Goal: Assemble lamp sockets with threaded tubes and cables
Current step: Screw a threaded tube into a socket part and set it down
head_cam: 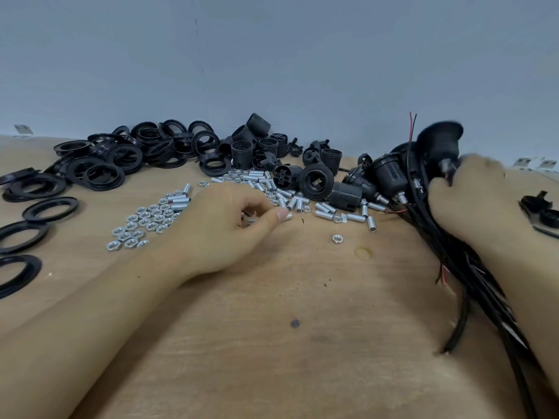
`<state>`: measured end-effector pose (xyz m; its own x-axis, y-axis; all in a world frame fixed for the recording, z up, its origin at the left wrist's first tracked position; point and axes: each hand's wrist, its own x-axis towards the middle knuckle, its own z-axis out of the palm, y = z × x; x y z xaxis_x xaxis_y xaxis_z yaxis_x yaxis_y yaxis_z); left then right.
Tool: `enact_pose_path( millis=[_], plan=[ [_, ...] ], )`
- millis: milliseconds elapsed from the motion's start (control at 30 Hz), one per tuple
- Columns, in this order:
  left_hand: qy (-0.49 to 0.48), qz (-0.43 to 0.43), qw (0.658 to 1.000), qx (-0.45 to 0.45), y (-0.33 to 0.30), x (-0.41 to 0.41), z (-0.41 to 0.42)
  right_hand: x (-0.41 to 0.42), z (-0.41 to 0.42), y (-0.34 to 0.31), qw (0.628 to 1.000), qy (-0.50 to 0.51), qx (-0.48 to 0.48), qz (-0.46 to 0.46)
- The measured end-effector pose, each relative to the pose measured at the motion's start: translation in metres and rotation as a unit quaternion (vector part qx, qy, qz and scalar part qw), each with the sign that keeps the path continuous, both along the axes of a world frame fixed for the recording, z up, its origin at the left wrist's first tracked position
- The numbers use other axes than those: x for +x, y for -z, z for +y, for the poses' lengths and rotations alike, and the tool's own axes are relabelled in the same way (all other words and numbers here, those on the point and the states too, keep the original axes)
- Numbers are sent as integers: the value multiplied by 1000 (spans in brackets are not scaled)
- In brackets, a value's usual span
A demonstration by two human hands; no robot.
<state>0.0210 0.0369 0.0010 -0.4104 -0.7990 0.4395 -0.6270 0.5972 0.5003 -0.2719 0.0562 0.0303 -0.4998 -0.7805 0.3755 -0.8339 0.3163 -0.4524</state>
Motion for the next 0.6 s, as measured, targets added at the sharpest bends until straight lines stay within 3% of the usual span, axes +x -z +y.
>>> enact_pose_path(
  millis=[100,233,367,500,600],
  plan=[
    [-7,-35,999,15,0,3,-2,13,4,1,997,-12,61,38],
    [-59,-89,993,44,-2,9,-4,22,9,-2,993,-78,-64,63],
    [-147,-147,978,-12,-7,18,-10,40,12,-3,961,-223,-148,64],
    [-179,-192,965,-10,-4,20,-15,58,11,13,919,-374,-72,101],
    [-172,-188,967,8,-2,20,-16,65,4,29,903,-408,9,135]
  ],
)
